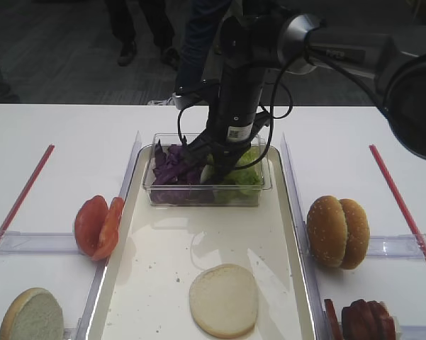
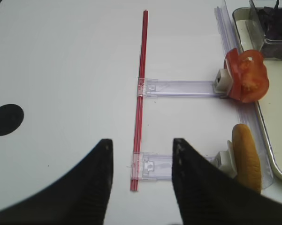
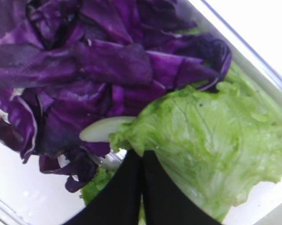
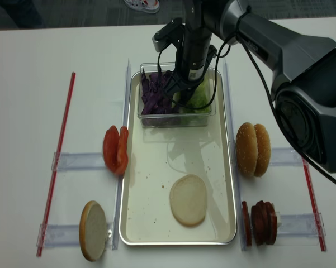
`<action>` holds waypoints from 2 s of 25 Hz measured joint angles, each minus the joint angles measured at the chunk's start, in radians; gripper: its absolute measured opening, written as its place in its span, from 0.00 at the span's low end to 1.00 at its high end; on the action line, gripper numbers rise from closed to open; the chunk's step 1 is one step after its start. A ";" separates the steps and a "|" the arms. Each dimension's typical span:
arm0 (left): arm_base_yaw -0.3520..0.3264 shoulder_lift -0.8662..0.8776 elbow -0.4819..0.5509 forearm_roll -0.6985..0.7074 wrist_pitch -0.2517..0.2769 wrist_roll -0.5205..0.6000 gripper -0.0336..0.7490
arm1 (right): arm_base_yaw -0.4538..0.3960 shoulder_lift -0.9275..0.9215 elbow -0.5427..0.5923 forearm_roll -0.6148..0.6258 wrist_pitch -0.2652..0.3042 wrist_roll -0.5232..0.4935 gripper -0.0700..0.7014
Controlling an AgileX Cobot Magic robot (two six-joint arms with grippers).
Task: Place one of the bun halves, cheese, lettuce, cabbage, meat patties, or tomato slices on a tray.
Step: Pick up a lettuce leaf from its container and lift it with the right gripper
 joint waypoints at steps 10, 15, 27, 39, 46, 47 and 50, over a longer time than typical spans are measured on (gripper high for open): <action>0.000 0.000 0.000 0.000 0.000 0.000 0.41 | 0.000 0.000 0.000 0.009 0.000 -0.006 0.13; 0.000 0.000 0.000 0.000 0.000 0.000 0.41 | 0.000 0.000 -0.039 0.009 0.020 -0.008 0.13; 0.000 0.000 0.000 0.000 0.000 0.000 0.41 | 0.000 -0.022 -0.056 0.002 0.048 -0.008 0.13; 0.000 0.000 0.000 0.000 0.000 0.000 0.41 | -0.002 -0.083 -0.058 -0.019 0.065 0.010 0.13; 0.000 0.000 0.000 0.000 0.000 0.000 0.41 | -0.002 -0.127 -0.050 -0.039 0.067 0.014 0.13; 0.000 0.000 0.000 0.000 0.000 0.000 0.41 | -0.002 -0.138 -0.042 -0.041 0.067 0.014 0.13; 0.000 0.000 0.000 0.000 0.000 0.000 0.41 | -0.002 -0.162 -0.018 -0.043 0.070 0.014 0.13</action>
